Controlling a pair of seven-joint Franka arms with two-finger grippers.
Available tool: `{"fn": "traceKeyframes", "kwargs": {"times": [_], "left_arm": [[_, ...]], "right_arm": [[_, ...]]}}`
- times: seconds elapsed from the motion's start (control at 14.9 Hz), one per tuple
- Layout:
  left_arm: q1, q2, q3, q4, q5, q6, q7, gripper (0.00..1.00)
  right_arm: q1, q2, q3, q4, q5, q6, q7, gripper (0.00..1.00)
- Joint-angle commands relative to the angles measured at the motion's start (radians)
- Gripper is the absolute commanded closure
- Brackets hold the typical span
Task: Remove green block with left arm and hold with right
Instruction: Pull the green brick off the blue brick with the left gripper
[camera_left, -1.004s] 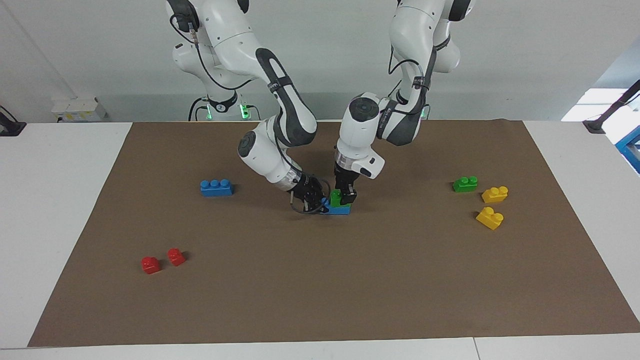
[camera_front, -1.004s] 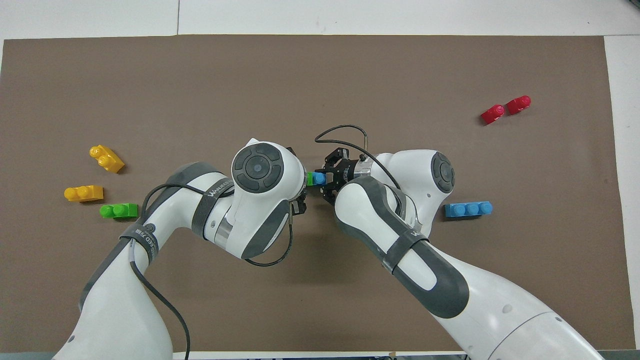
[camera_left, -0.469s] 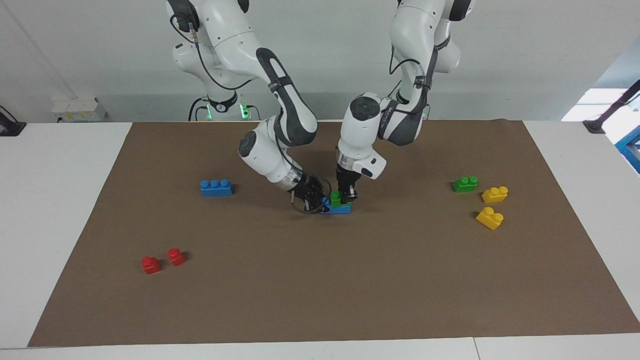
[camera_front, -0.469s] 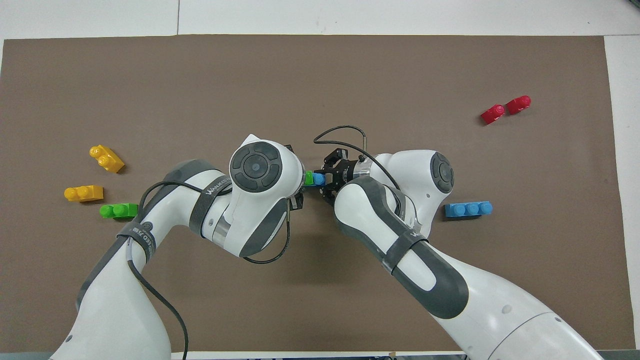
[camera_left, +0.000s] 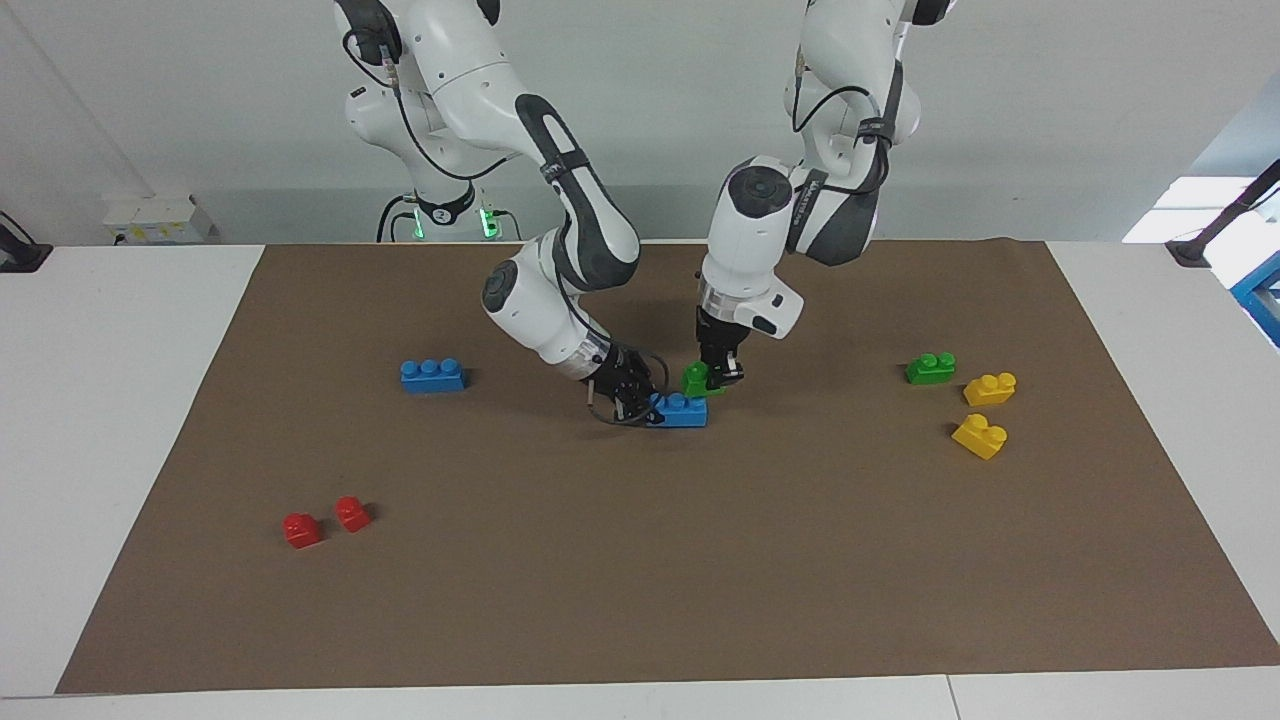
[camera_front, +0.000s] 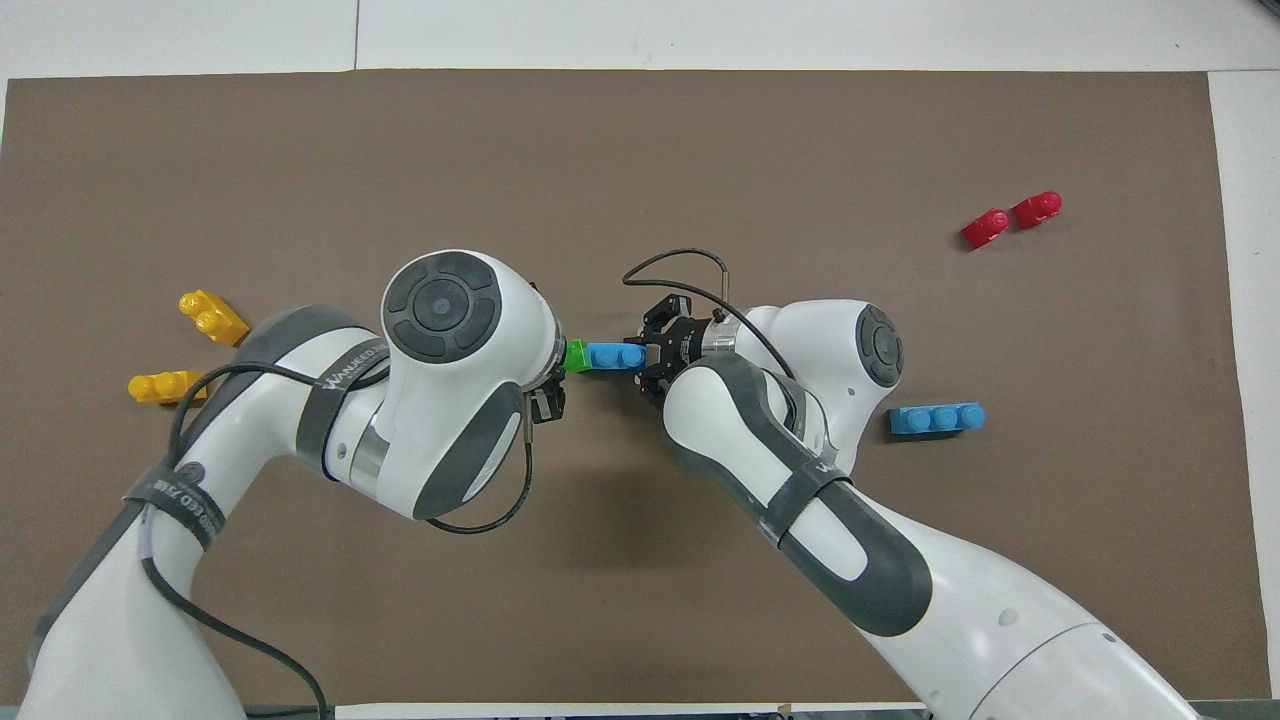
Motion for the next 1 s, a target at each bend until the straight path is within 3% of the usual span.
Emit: {"fn": "traceKeyframes", "kwargs": {"times": [0.0, 0.27, 0.4, 0.6, 0.8, 0.94], "left_arm": [[0.029, -0.066, -0.006, -0.023, -0.006, -0.064, 0.036, 1.00], [0.085, -0.113, -0.004, -0.023, -0.007, -0.153, 0.193, 1.00], [0.131, -0.127, -0.004, -0.026, -0.006, -0.177, 0.348, 1.00], [0.237, -0.130, -0.004, -0.036, -0.007, -0.182, 0.625, 1.00], [0.335, -0.133, -0.004, -0.064, -0.007, -0.165, 0.900, 1.00], [0.403, -0.150, -0.004, -0.116, -0.007, -0.116, 1.101, 1.00]], "right_arm": [[-0.005, 0.005, 0.003, -0.001, 0.025, 0.017, -0.013, 1.00], [-0.022, 0.001, 0.003, 0.015, 0.019, -0.003, -0.010, 1.00], [-0.041, -0.013, -0.009, 0.050, 0.002, -0.085, -0.005, 1.00], [-0.155, -0.076, -0.006, 0.071, -0.131, -0.190, -0.021, 1.00], [-0.294, -0.075, -0.007, 0.166, -0.207, -0.387, -0.065, 1.00], [-0.391, -0.073, -0.006, 0.167, -0.263, -0.438, -0.160, 1.00]]}}
